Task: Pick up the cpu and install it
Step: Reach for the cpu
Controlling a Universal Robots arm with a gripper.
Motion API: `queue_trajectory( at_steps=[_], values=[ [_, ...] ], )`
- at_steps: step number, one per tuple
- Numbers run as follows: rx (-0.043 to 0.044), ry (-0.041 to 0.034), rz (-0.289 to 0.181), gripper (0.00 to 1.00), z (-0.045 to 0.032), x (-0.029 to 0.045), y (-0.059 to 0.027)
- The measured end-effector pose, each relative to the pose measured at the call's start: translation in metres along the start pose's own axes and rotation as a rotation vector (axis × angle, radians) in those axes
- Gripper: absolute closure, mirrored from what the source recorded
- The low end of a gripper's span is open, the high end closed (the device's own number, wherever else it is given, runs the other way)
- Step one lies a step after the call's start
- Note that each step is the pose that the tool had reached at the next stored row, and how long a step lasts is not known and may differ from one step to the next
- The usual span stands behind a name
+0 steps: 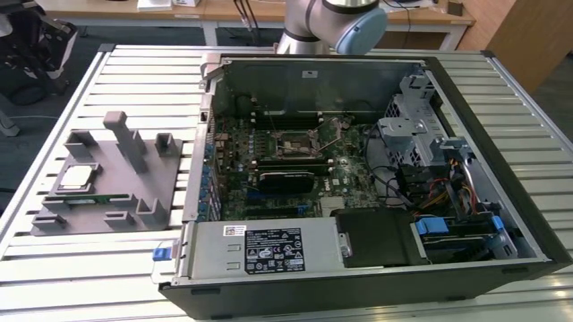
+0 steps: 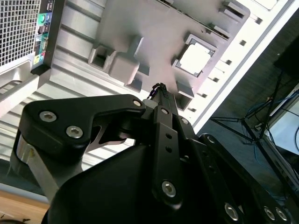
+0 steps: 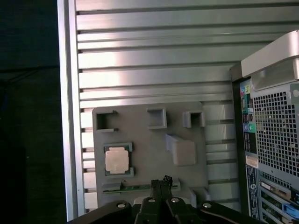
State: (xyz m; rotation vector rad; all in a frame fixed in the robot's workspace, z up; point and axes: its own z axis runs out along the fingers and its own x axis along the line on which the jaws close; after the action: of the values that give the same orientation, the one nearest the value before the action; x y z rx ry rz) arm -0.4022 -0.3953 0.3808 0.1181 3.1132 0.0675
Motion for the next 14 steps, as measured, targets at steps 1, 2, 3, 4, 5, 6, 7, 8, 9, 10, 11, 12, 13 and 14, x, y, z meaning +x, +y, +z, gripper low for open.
queue_trajectory(
  at_steps=[1,2,3,4,5,6,7,8,9,10,11,12,13,14],
  values=[
    [-0.0001,0.0000,0.000,0.89,0.0002,0.0030,-0.0002],
    [-0.0001,0.0001,0.000,0.89,0.0002,0.0057,-0.0004],
    [0.0000,0.0001,0.000,0.89,0.0003,0.0084,-0.0007],
    [-0.0001,0.0002,0.000,0.89,0.0004,0.0112,-0.0009],
    [0.0000,0.0002,0.000,0.89,0.0005,0.0139,-0.0011],
    [0.0000,0.0003,0.000,0.89,0.0005,0.0167,-0.0013],
    [-0.0001,0.0003,0.000,0.89,0.0007,0.0198,-0.0016],
    [-0.0001,0.0004,0.000,0.89,0.0008,0.0225,-0.0018],
    [0.0000,0.0005,0.000,0.89,0.0008,0.0252,-0.0020],
    [0.0000,0.0005,0.000,0.89,0.0010,0.0280,-0.0022],
    [0.0000,0.0005,0.000,0.89,0.0011,0.0308,-0.0024],
    [-0.0001,0.0005,0.000,0.89,0.0012,0.0336,-0.0026],
    [0.0000,0.0006,0.000,0.89,0.0013,0.0367,-0.0029],
    [0.0000,0.0007,0.000,0.89,0.0015,0.0394,-0.0031]
  ],
)
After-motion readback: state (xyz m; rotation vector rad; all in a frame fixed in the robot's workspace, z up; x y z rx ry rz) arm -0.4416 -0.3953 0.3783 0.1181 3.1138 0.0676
